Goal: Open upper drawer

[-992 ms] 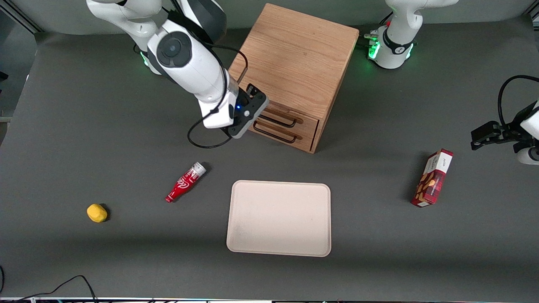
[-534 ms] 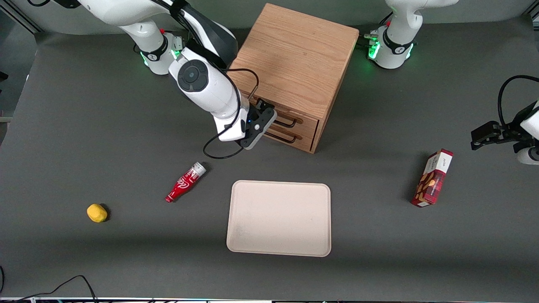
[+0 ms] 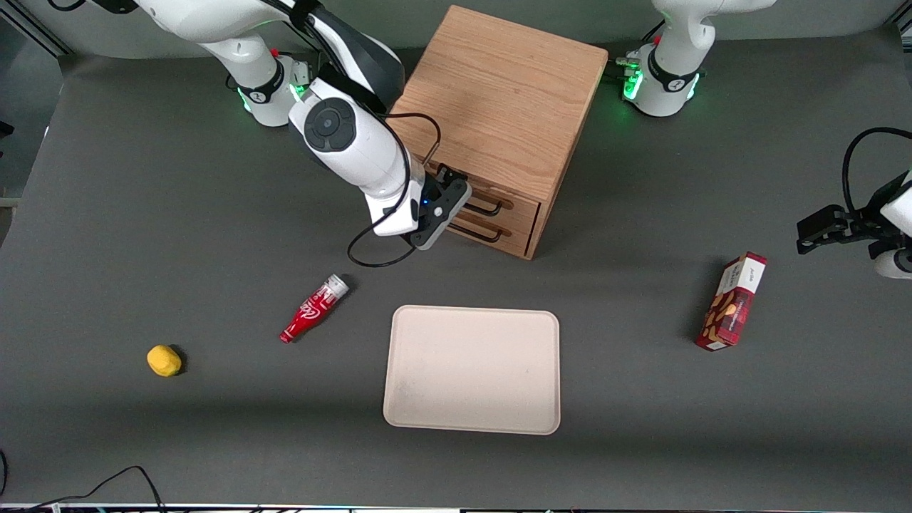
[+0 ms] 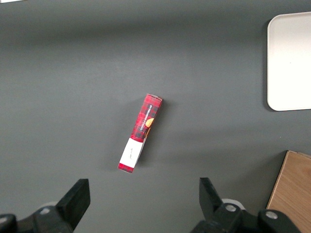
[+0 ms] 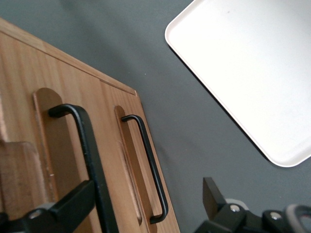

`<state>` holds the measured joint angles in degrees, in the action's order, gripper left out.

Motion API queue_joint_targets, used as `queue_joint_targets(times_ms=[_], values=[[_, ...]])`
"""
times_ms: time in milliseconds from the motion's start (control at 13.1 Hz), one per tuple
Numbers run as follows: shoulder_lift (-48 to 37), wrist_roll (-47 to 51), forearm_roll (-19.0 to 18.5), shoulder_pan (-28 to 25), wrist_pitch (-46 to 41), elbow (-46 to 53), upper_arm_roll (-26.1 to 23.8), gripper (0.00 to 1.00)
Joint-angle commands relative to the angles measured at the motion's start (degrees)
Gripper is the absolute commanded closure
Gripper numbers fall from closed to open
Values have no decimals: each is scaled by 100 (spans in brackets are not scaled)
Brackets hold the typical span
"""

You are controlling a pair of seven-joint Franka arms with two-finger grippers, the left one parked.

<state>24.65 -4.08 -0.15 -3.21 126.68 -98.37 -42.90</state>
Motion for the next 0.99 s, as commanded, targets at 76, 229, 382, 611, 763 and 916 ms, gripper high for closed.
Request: queue_joint_targets(times_ms=[76,229,382,611,763,916], values=[[-109,92,-38,101,-117,-103,-175,0],[-83,57,-38,128,-108,-112,-210,0],[-30,-153,-117,154,-65,-112,-176,0],[14,-585,-380,250,41,-94,9,0],[58,-681,-573,260,41,54,131,0],[67,-926,-627,260,32,221,360,0]])
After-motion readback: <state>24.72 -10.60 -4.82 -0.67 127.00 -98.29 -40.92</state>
